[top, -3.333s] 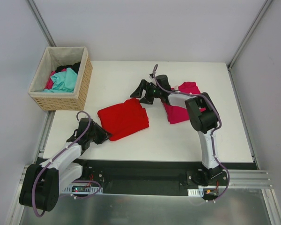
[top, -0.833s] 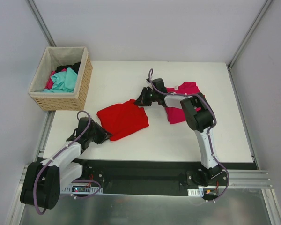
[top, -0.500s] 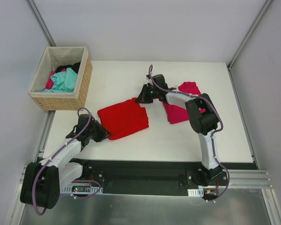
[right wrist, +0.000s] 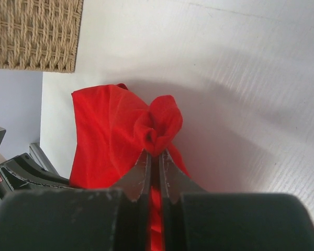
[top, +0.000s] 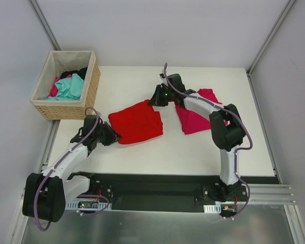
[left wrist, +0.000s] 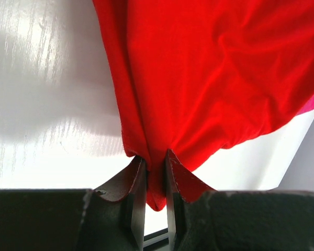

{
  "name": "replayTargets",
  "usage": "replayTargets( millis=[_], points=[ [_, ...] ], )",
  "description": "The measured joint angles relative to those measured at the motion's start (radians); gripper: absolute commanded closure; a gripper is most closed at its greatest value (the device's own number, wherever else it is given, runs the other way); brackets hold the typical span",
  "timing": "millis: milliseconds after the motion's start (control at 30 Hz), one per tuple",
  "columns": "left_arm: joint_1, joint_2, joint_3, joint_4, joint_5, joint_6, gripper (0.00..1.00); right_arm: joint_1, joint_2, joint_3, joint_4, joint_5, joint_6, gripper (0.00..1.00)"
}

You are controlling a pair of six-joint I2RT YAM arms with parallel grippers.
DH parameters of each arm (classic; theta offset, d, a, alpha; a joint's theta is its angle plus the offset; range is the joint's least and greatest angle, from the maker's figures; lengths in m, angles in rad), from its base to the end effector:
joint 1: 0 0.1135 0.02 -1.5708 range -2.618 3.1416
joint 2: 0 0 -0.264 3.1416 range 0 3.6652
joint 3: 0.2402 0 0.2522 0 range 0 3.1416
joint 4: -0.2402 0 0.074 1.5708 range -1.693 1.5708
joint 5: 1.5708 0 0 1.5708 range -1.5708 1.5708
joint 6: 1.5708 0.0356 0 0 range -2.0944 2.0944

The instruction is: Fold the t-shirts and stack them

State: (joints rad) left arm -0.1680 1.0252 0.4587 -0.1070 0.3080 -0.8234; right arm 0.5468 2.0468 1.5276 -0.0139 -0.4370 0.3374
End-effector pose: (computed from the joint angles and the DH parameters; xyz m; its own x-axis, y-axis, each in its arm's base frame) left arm 0.2015 -0.0451 0.1910 -0.7062 -0.5891 -0.3926 -0.1839 0.6882 -0.7018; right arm 0.3978 0.2598 0.2247 -0.6686 -0.0559 -0.7415 -0.5946 0.6389 0.4881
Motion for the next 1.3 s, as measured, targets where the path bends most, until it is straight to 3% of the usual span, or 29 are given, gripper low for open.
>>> replayTargets(
  millis=[200, 500, 767, 1300],
  points=[
    [0.000, 0.016, 0.032, -0.019, 0.021, 0.003, 1.00, 0.000, -0.004, 0.000, -0.031, 0.011, -0.010, 0.99],
    [-0.020, 0.101, 0.227, -0.019, 0.057, 0.007, 1.00, -0.040, -0.108, 0.000, -0.100, 0.040, -0.048, 0.99],
    [-0.137, 0.217, 0.351, 0.023, 0.056, 0.003, 1.00, -0.171, -0.239, 0.015, -0.159, 0.045, -0.078, 0.99],
    [-0.417, 0.607, 0.709, 0.134, 0.027, -0.027, 1.00, -0.401, -0.282, 0.036, -0.272, 0.029, -0.096, 0.99]
  ],
)
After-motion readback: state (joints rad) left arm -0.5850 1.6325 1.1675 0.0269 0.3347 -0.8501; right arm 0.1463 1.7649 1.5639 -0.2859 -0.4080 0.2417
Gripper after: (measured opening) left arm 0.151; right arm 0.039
